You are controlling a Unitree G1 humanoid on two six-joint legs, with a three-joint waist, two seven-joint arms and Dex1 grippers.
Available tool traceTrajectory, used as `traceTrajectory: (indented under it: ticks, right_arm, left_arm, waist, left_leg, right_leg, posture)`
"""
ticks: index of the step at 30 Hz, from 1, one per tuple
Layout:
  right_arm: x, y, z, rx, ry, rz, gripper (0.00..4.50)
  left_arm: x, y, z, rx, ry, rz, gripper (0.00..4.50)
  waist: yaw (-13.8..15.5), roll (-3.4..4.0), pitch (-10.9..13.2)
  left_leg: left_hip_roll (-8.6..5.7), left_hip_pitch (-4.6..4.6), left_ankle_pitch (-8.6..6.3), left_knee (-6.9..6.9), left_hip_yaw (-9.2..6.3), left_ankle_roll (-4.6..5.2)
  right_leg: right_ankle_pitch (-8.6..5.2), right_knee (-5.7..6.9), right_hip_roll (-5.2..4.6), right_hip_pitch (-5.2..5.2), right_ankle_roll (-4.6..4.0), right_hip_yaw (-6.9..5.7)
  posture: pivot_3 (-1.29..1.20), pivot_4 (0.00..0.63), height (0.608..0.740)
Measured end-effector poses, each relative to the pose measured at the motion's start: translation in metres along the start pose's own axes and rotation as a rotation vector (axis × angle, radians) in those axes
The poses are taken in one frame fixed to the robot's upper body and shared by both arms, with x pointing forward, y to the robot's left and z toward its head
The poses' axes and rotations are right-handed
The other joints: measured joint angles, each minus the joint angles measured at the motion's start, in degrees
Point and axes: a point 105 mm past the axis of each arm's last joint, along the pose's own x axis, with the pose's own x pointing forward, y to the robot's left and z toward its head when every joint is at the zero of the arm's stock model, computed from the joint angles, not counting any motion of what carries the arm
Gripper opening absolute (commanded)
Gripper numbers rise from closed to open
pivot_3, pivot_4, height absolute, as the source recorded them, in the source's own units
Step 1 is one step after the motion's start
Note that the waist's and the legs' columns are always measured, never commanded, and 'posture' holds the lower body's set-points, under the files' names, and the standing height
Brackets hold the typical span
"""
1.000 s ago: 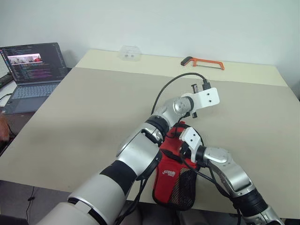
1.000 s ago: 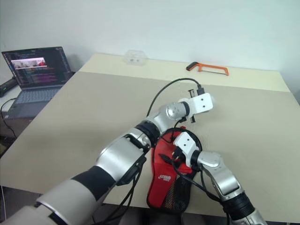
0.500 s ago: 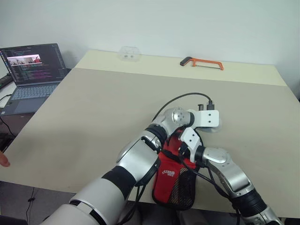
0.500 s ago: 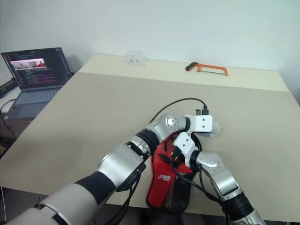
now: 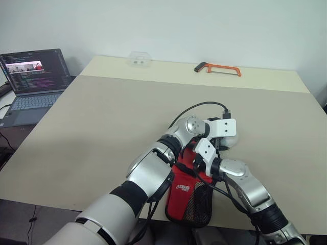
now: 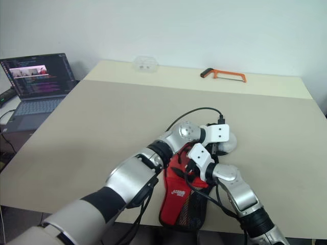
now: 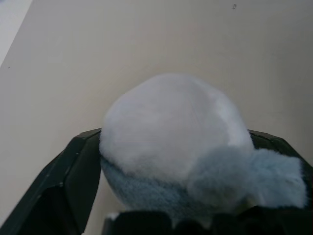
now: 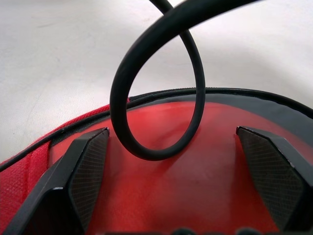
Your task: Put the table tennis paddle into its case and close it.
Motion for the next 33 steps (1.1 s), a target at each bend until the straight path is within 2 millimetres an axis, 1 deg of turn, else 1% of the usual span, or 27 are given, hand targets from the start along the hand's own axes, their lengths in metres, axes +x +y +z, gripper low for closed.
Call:
traceTrajectory:
  ticks: [5, 9, 10, 14, 16, 17, 21, 23, 24, 26, 28, 29, 33]
  right_arm:
    - [0.0, 0.0, 0.0, -0.002, 0.001, 0.006, 4.5]
    - [0.001, 0.0, 0.001, -0.019, 0.002, 0.018, 4.5]
    - [0.002, 0.001, 0.001, -0.022, 0.002, 0.025, 4.5]
    - [0.0, 0.001, 0.001, -0.033, 0.005, 0.034, 4.5]
    - [-0.002, -0.001, 0.0, -0.04, 0.01, 0.037, 4.5]
    - [-0.003, -0.001, -0.001, -0.041, 0.012, 0.038, 4.5]
    - [-0.004, -0.002, -0.001, -0.045, 0.016, 0.042, 4.5]
    - [-0.007, -0.002, -0.001, -0.055, 0.023, 0.052, 4.5]
    - [-0.011, -0.004, -0.002, -0.068, 0.033, 0.058, 4.5]
    - [-0.021, -0.006, -0.003, -0.095, 0.053, 0.065, 4.5]
    - [-0.039, -0.008, -0.006, -0.117, 0.095, 0.077, 4.5]
    - [-0.049, -0.012, -0.008, -0.114, 0.12, 0.074, 4.5]
    - [-0.075, -0.016, -0.003, -0.078, 0.192, 0.079, 4.5]
  left_arm:
    - [-0.008, 0.003, 0.003, 0.0, -0.03, -0.038, 4.45]
    - [-0.023, 0.012, 0.003, 0.004, -0.058, -0.057, 4.45]
    - [-0.028, 0.014, 0.004, 0.015, -0.069, -0.075, 4.45]
    - [-0.064, 0.035, -0.006, 0.015, -0.08, -0.055, 4.45]
    - [-0.081, 0.04, -0.01, 0.02, -0.075, -0.07, 4.45]
    - [-0.086, 0.041, -0.011, 0.019, -0.076, -0.081, 4.45]
    - [-0.104, 0.045, -0.003, -0.026, -0.158, -0.089, 4.45]
    - [-0.119, 0.044, 0.003, -0.081, -0.233, -0.101, 4.45]
    - [-0.131, 0.044, 0.005, -0.113, -0.269, -0.104, 4.45]
    - [-0.147, 0.04, 0.007, -0.164, -0.312, -0.12, 4.45]
    - [-0.162, 0.026, 0.005, -0.227, -0.354, -0.154, 4.45]
    - [-0.167, 0.017, 0.0, -0.279, -0.363, -0.166, 4.45]
    - [-0.171, -0.013, -0.013, -0.405, -0.372, -0.197, 4.45]
  waist:
    - [-0.02, 0.07, -0.04]
    - [-0.02, 0.08, -0.05]
    - [-0.03, 0.08, -0.03]
    - [0.07, 0.18, -0.09]
    - [0.21, 0.18, -0.1]
    - [0.36, 0.19, -0.1]
    - [0.54, 0.21, -0.11]
    - [0.53, 0.34, -0.16]
    - [0.56, 0.37, -0.18]
    - [0.85, 0.44, -0.21]
    - [1.21, 0.56, -0.27]
    - [1.38, 0.52, -0.26]
    - [1.65, 0.53, -0.21]
  left_leg:
    - [0.0, 0.0, 0.0, -0.01, 0.01, 0.0]
    - [0.0, -0.02, 0.0, -0.01, 0.0, 0.0]
    - [0.01, -0.04, 0.0, -0.01, 0.02, 0.0]
    - [0.02, -0.04, 0.01, -0.03, 0.03, -0.02]
    - [0.03, -0.04, 0.01, -0.01, 0.04, -0.03]
    - [0.04, -0.04, 0.01, 0.0, 0.03, -0.02]
    - [0.08, -0.05, 0.0, 0.02, 0.04, -0.01]
    - [0.09, -0.07, 0.01, 0.01, 0.04, -0.02]
    - [0.1, -0.07, 0.01, 0.01, 0.05, -0.03]
    - [0.11, -0.11, 0.02, 0.01, 0.03, -0.05]
    - [0.12, -0.12, 0.04, 0.0, 0.05, -0.1]
    - [0.14, -0.15, 0.04, 0.01, 0.02, -0.1]
    - [0.15, -0.36, 0.03, 0.09, -0.11, -0.08]
  right_leg:
    - [0.0, 0.0, 0.0, -0.01, 0.0, 0.0]
    - [0.0, -0.01, 0.0, -0.01, 0.0, -0.01]
    - [0.0, -0.01, 0.0, -0.05, 0.0, 0.0]
    - [0.0, -0.06, 0.0, -0.02, 0.0, -0.01]
    - [0.0, -0.14, 0.0, 0.04, 0.0, -0.02]
    - [0.0, -0.18, -0.01, 0.08, 0.0, -0.07]
    - [0.0, -0.19, -0.03, 0.11, 0.0, -0.11]
    - [0.0, -0.2, -0.03, 0.1, 0.0, -0.12]
    - [0.0, -0.21, -0.03, 0.1, 0.0, -0.12]
    - [0.0, -0.28, -0.04, 0.12, -0.01, -0.14]
    - [0.01, -0.45, -0.09, 0.19, -0.03, -0.15]
    - [0.02, -0.49, -0.09, 0.19, -0.05, -0.19]
    - [0.05, -0.49, -0.11, 0.08, -0.11, -0.2]
  posture:
    - [0.0, 0.15, 0.74]
    - [0.0, 0.15, 0.74]
    - [0.0, 0.15, 0.74]
    - [0.0, 0.15, 0.74]
    - [0.0, 0.15, 0.74]
    - [0.0, 0.15, 0.74]
    - [0.0, 0.15, 0.74]
    - [0.0, 0.15, 0.74]
    - [0.0, 0.15, 0.74]
    - [0.0, 0.15, 0.74]
    - [0.0, 0.15, 0.74]
    - [0.0, 0.15, 0.74]
    - [0.0, 0.15, 0.74]
